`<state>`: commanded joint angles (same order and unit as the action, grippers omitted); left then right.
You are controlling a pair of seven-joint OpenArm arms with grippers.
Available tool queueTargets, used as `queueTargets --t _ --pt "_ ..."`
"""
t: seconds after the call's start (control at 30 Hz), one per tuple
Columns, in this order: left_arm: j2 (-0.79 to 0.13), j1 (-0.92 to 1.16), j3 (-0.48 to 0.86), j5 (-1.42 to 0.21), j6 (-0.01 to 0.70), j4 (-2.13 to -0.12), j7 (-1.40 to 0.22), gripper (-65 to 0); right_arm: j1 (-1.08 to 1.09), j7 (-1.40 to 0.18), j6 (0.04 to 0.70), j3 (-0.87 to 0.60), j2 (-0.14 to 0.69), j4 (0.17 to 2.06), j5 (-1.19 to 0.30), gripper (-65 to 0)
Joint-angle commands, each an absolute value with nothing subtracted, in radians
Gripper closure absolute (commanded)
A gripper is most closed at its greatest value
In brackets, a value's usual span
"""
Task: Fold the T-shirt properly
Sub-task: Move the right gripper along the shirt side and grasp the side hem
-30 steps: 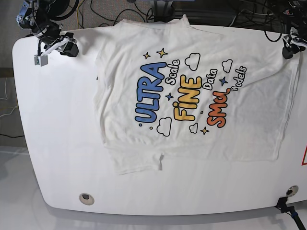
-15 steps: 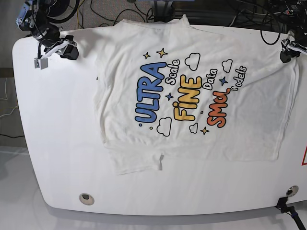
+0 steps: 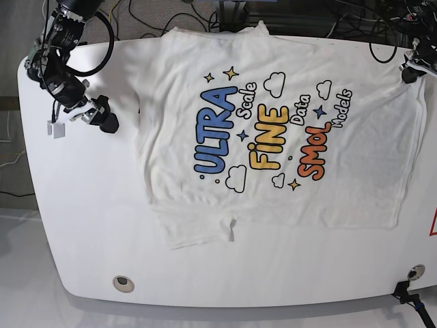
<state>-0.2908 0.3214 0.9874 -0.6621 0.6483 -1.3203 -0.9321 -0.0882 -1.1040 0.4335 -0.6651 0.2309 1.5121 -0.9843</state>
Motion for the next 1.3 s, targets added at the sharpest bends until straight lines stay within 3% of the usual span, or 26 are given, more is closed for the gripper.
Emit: queueTargets --t 0.2,0.37,0.67,1.03,1.1,1.3 --pt "-0.291 0.321 0.987 -0.665 0.648 -1.32 -0.932 0.0 0.044 -1.104 0.433 -0.651 0.245 1.316 -0.981 -39.6" --pt "-0.291 0.321 0.987 -0.665 0.648 -1.322 -0.932 0.0 0.094 -1.096 0.433 -0.526 0.257 1.227 -0.981 -39.6" --pt "-0.291 0.321 0.987 -0.667 0.648 -1.322 -0.932 0.0 0.107 -1.075 0.433 -0.394 0.22 1.216 -0.981 -39.6" --pt "-0.291 0.321 0.984 -0.667 0.648 -1.322 -0.934 0.0 0.122 -1.061 0.432 -0.397 0.217 1.216 -0.98 -39.4" --pt "-0.291 0.321 0.984 -0.667 0.648 -1.322 -0.934 0.0 0.127 -1.059 0.432 -0.397 0.223 1.216 -0.98 -34.8" --pt "-0.291 0.32 0.983 -0.667 0.648 -1.322 -0.934 0.0 0.128 -1.035 0.432 -0.395 0.225 1.216 -0.98 -5.3"
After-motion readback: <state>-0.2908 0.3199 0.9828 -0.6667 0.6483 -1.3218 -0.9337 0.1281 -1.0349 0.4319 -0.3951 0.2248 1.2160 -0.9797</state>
